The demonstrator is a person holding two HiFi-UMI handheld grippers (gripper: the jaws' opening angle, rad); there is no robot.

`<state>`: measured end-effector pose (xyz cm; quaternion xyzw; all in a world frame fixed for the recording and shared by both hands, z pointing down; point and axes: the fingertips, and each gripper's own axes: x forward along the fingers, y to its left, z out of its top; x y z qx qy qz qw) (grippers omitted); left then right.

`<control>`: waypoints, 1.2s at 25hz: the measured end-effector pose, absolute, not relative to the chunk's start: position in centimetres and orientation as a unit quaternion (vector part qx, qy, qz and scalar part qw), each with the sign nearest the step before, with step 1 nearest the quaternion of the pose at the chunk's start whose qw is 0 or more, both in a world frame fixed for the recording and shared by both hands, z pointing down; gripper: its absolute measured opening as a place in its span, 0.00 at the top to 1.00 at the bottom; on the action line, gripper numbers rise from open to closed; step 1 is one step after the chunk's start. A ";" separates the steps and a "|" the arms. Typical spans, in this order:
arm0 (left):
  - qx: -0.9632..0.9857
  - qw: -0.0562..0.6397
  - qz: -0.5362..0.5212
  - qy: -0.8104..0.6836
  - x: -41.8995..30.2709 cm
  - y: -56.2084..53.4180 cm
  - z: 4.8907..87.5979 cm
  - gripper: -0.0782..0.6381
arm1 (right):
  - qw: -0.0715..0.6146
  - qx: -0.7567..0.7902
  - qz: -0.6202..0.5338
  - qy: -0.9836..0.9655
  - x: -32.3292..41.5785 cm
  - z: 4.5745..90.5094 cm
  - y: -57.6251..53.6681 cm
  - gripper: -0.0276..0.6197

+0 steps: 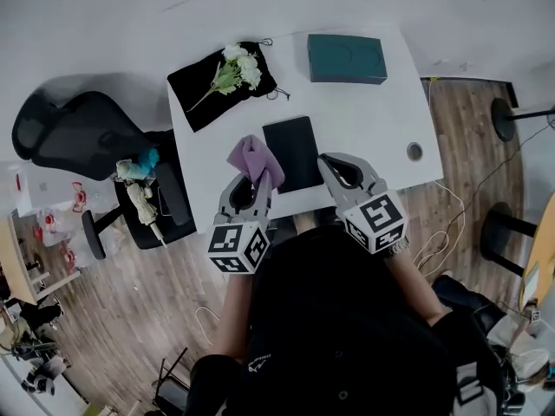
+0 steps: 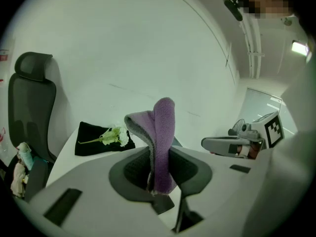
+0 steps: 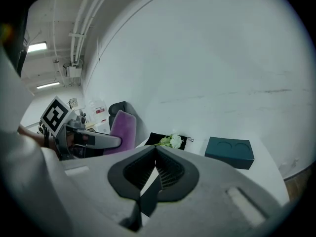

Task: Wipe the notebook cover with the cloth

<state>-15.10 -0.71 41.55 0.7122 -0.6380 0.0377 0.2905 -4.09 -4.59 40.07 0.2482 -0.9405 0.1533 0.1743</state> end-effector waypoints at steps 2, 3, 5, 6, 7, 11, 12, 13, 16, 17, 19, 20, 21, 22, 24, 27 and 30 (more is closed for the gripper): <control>0.715 0.274 0.027 -0.643 -15.4 -1.2 39.7 0.77 | 0.160 0.253 0.149 -0.942 -3.9 38.6 -5.1 0.95; 0.717 0.264 0.022 -0.645 -15.5 -1.4 38.8 0.77 | 0.155 0.255 0.145 -0.943 -3.8 37.9 -5.5 0.95; 0.721 0.241 0.015 -0.650 -15.9 -1.8 36.9 0.77 | 0.144 0.263 0.133 -0.945 -3.5 36.3 -6.3 0.95; 0.722 0.230 0.011 -0.652 -16.0 -1.9 36.0 0.77 | 0.137 0.268 0.127 -0.945 -3.3 35.5 -6.7 0.95; 0.723 0.218 0.008 -0.655 -16.1 -2.0 35.1 0.77 | 0.130 0.272 0.119 -0.946 -3.0 34.6 -7.1 0.95; 0.726 0.178 -0.010 -0.664 -16.8 -2.4 31.4 0.77 | 0.098 0.281 0.082 -0.951 -2.3 30.3 -8.3 0.95; 0.727 0.168 -0.014 -0.665 -17.1 -2.5 30.5 0.77 | 0.089 0.285 0.073 -0.952 -2.1 29.2 -8.7 0.95; 0.728 0.158 -0.019 -0.667 -17.4 -2.7 29.6 0.77 | 0.081 0.289 0.064 -0.952 -2.0 28.3 -9.0 0.95; 0.731 0.122 -0.018 -0.672 -17.8 -2.9 27.0 0.77 | 0.064 0.301 0.044 -0.950 -1.5 26.1 -9.9 0.95; 0.731 0.111 -0.016 -0.673 -17.8 -2.9 26.2 0.77 | 0.058 0.306 0.039 -0.950 -1.2 25.4 -10.1 0.95; 0.734 0.094 -0.016 -0.672 -17.8 -2.8 24.9 0.77 | 0.045 0.316 0.028 -0.947 -0.6 24.1 -10.3 0.95; 0.735 0.088 -0.019 -0.672 -17.8 -2.8 24.3 0.77 | 0.039 0.321 0.021 -0.946 -0.3 23.5 -10.4 0.95; 0.735 0.084 -0.020 -0.672 -17.8 -2.8 23.9 0.77 | 0.033 0.326 0.014 -0.945 -0.2 23.0 -10.5 0.95; 0.736 0.081 -0.022 -0.672 -17.8 -2.7 23.6 0.77 | 0.028 0.329 0.008 -0.944 0.0 22.7 -10.5 0.95; 0.737 0.082 -0.026 -0.670 -17.8 -2.6 23.4 0.77 | 0.020 0.334 0.003 -0.942 0.3 22.2 -10.5 0.95; 0.739 0.085 -0.029 -0.668 -17.7 -2.4 23.3 0.77 | 0.011 0.338 0.005 -0.941 0.6 21.8 -10.3 0.95; 0.741 0.081 -0.021 -0.666 -17.4 -2.6 23.6 0.77 | -0.003 0.339 0.020 -0.941 0.9 21.8 -10.4 0.95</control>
